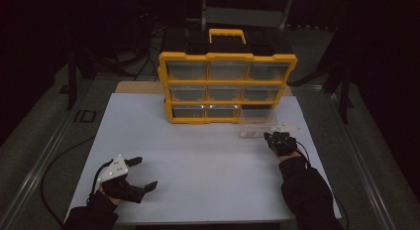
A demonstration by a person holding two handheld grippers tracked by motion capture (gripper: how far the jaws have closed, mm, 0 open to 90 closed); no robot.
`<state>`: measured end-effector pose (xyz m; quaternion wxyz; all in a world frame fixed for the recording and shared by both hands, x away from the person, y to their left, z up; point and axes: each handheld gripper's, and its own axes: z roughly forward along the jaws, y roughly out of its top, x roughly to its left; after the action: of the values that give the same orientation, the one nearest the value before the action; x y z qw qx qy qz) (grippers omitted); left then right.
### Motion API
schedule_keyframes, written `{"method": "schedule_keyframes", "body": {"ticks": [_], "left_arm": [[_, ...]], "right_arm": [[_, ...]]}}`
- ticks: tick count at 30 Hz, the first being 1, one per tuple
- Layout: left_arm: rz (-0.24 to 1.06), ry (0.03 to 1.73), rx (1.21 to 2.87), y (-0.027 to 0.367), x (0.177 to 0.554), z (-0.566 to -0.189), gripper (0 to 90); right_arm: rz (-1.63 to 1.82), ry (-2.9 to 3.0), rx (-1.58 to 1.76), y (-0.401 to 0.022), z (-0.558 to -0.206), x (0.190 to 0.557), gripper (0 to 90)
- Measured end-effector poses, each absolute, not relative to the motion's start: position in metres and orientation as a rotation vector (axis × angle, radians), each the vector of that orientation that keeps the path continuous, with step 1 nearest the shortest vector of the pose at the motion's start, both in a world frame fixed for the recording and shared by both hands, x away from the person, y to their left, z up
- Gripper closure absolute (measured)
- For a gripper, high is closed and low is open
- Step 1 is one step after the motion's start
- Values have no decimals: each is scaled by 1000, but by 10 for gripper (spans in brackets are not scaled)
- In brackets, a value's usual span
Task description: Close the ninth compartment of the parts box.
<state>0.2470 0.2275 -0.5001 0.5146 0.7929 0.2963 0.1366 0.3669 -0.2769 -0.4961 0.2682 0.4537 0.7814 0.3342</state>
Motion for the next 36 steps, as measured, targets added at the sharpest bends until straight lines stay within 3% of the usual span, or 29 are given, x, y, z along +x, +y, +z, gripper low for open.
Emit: {"method": "schedule_keyframes", "body": {"ticks": [36], "left_arm": [[333,711,1907,227,247,-500,0]], "right_arm": [[916,2095,1254,-271,-494,385,900]]}}
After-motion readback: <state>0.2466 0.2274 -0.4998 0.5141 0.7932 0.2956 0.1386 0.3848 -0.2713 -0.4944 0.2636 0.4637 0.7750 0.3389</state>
